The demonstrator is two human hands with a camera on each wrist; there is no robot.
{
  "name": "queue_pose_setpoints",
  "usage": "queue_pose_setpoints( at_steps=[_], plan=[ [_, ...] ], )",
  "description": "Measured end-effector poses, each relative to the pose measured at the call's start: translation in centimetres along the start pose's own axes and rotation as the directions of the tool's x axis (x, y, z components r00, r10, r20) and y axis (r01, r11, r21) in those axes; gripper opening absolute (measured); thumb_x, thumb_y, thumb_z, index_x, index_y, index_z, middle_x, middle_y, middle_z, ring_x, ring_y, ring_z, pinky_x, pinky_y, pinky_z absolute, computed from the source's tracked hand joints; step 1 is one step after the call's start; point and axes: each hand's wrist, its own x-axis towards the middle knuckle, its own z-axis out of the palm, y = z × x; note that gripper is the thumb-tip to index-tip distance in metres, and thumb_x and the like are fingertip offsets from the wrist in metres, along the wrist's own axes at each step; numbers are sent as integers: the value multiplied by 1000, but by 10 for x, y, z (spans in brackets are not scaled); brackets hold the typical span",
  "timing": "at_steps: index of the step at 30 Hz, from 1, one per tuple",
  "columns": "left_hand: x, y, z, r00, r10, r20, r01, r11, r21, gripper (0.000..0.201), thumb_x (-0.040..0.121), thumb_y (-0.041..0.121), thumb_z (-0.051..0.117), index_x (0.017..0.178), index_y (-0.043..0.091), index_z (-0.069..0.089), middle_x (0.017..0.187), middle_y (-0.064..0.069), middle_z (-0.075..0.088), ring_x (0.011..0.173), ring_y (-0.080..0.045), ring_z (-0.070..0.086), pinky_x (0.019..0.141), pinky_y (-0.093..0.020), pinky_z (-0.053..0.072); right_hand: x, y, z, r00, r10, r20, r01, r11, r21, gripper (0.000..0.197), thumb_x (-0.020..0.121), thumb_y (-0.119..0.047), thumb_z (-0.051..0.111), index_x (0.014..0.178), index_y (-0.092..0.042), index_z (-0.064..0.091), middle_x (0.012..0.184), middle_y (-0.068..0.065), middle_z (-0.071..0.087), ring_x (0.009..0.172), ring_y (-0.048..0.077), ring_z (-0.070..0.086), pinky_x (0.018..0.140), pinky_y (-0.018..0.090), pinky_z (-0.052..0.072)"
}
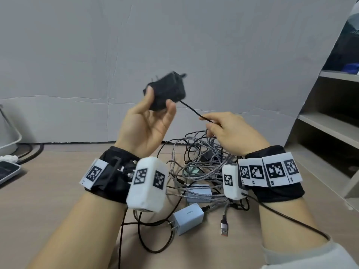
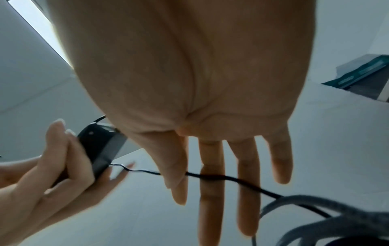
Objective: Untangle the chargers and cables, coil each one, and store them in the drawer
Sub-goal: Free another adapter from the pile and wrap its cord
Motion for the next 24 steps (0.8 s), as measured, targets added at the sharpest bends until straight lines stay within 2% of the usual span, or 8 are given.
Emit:
queue_pose_setpoints(
  at_steps=[2,4,6,10,14,18,21,24],
  plan=[
    [3,6,-5,999,51,15,-47,982,-181,35,106,22,49,131,0,60,138,-19,58,102,-24,59,68,-27,60,0,7,-2,999,40,-21,-41,999,-13,27,104,-30,48,121,-33,68,80,-11,68,85,11,66,88,36,50],
    [6,7,-8,994,98,-55,-107,972,-208,34,106,24,50,127,0,60,133,-20,62,92,-24,62,66,-27,59,0,7,-4,997,43,-61,-43,999,-1,25,103,-31,49,120,-31,68,76,-12,65,96,20,65,93,38,50],
    [9,5,-11,978,129,-162,-150,981,-127,31,104,27,53,113,-1,63,118,-19,67,76,-21,62,64,-25,58,1,3,-2,994,14,-105,-10,999,34,19,102,-29,52,116,-28,65,72,-6,65,89,23,64,85,38,51],
    [12,-1,-20,931,208,-301,-122,952,280,37,105,34,51,122,2,58,99,-10,64,61,-14,52,53,-22,49,-2,-11,0,993,-85,-84,87,996,17,10,98,-24,59,88,-25,59,65,-6,62,75,12,59,71,30,45],
    [10,-12,-25,916,285,-283,47,625,779,40,105,42,46,129,10,50,103,-6,63,61,-11,45,52,-22,40,-11,-25,-1,984,-159,75,155,987,53,15,97,-24,63,82,-24,65,65,-10,60,59,-1,52,59,18,38],
    [5,-18,-32,975,183,-123,96,148,984,30,104,42,47,124,19,50,95,7,57,68,-3,49,60,-22,40,-11,-27,-7,974,-225,-37,228,952,206,10,97,-24,64,88,-21,68,72,-6,63,65,6,52,65,27,44],
    [2,-21,-32,998,39,-54,51,72,996,25,103,36,54,122,19,58,95,10,63,74,-1,58,64,-14,44,-8,-22,-10,962,-219,-165,255,937,240,10,97,-24,66,88,-22,69,68,-11,60,64,6,53,66,27,45],
    [0,-19,-29,998,-68,-10,20,148,989,25,102,36,56,119,18,63,96,5,66,77,-5,57,72,-19,48,-5,-16,-11,949,-186,-254,251,934,256,7,95,-21,68,89,-21,71,74,-9,67,72,8,61,72,31,52]
  ],
)
